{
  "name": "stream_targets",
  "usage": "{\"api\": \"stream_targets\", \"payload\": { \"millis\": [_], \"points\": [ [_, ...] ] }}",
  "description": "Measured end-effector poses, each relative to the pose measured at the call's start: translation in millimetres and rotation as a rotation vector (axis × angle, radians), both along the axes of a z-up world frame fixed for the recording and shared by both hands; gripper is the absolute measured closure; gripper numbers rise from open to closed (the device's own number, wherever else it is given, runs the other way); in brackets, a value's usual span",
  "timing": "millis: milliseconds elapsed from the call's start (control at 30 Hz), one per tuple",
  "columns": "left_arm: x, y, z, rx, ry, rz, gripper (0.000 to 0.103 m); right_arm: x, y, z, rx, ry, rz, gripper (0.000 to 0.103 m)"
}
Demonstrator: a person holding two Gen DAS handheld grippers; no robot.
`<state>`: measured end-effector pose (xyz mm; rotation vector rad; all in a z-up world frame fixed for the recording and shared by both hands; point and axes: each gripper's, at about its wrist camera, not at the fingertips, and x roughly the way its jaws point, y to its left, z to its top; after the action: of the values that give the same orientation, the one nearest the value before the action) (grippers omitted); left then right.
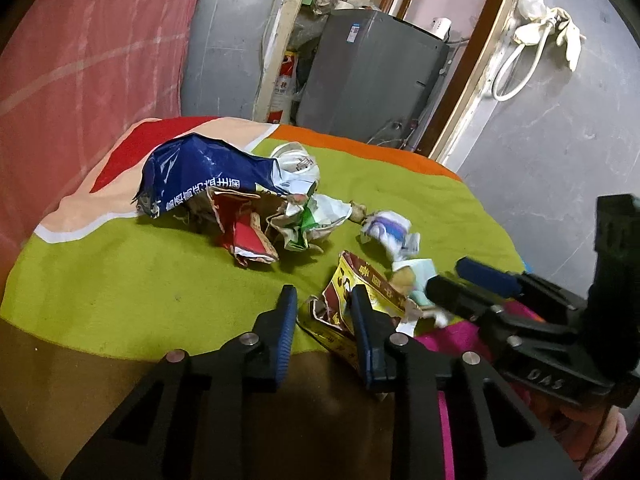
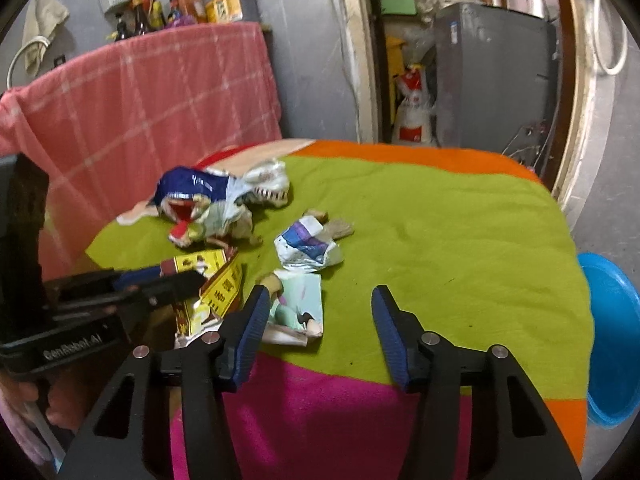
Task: Collect trash
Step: 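Grasp the yellow wrapper with the left gripper while the right gripper grasps a white wrapper, then carry the yellow and white wrappers in both grippers over the blue bucket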
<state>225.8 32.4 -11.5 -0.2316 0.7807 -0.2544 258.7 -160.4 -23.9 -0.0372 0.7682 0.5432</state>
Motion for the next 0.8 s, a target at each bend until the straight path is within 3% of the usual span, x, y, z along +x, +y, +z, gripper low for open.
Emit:
{"api": "stream_targets", "payload": {
  "millis": [333, 633, 800],
  "points": [
    [-1, 0, 1, 0.01, 0.001, 0.018, 0.082, 4, 7, -10, 0.007, 0.091, 0.079, 0.062],
    [-13, 1, 7, 0.008, -0.007, 0.041, 0.084, -2, 0, -10, 0.059, 0.119, 0.088, 0.094],
    [-21, -4, 10, 0.032, -0.031, 0.046, 0.084, -17, -2, -5, 0.049, 0.068, 0.069, 0.099]
  ]
}}
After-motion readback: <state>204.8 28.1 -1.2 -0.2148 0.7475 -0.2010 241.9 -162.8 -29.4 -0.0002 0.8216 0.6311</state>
